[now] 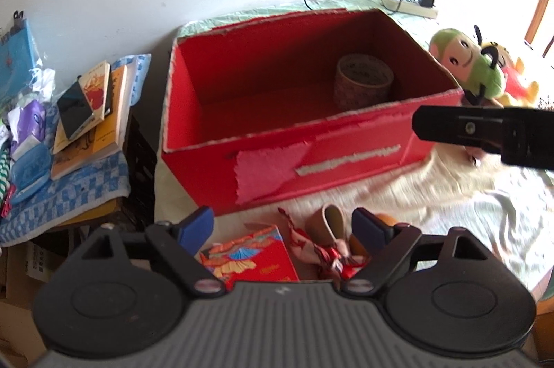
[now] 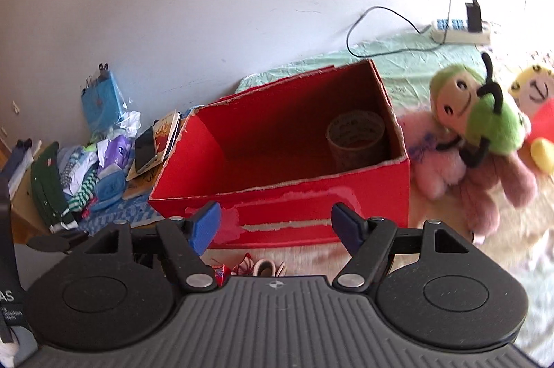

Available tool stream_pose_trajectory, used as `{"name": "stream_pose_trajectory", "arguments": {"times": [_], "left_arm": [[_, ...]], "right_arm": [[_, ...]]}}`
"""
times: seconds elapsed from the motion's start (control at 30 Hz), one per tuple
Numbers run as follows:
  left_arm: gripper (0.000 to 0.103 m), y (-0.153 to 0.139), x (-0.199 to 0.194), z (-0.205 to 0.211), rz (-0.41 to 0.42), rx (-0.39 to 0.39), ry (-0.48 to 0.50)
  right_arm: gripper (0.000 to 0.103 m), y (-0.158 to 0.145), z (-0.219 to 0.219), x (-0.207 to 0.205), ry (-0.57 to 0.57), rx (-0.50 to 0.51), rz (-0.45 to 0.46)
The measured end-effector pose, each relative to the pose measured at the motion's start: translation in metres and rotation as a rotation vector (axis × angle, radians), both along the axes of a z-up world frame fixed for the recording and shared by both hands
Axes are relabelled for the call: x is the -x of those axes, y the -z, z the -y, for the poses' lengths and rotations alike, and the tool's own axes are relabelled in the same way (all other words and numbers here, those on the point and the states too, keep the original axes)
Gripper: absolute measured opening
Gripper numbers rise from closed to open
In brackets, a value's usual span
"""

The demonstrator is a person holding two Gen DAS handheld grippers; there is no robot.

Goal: Organize objects
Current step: 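Withdraw the right gripper and move it toward the orange wooden gourd, then grasp the orange wooden gourd at its narrow waist with the right gripper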

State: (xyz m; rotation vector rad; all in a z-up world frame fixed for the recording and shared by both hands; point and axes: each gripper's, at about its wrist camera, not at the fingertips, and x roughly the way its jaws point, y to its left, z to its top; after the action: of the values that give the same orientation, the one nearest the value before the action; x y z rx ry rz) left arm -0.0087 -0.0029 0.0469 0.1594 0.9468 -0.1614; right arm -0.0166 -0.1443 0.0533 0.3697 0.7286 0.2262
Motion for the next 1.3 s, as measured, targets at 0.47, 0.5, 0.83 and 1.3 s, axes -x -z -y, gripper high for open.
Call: {"name": "stream_pose_trajectory", "arguments": {"times": [0.47,0.5,0.83,1.3], "left_arm": [[0.09,0.019,0.007,-0.006,-0.069,0.014,0.002],[0.09,0.02,0.007,-0.007,-0.072,0.015,0.001],[0.09,0.03,0.004,-0.009,-0.101,0.006,-0.004],[0.09,0.041,0.006,-0.007,-0.122,0.021,0.033]], "right_arm": [[0.065,0.033,0.001,0.025,0.059,-0.08,-0.132],[0.064,0.036,0.001,0.026,0.061,-0.08,-0.139],[0.058,0.055,-0.002,0.031,0.057,-0.068,-0.193],[0.057,0.069,0.007,0.027,0.044,-0.105,-0.255]]}}
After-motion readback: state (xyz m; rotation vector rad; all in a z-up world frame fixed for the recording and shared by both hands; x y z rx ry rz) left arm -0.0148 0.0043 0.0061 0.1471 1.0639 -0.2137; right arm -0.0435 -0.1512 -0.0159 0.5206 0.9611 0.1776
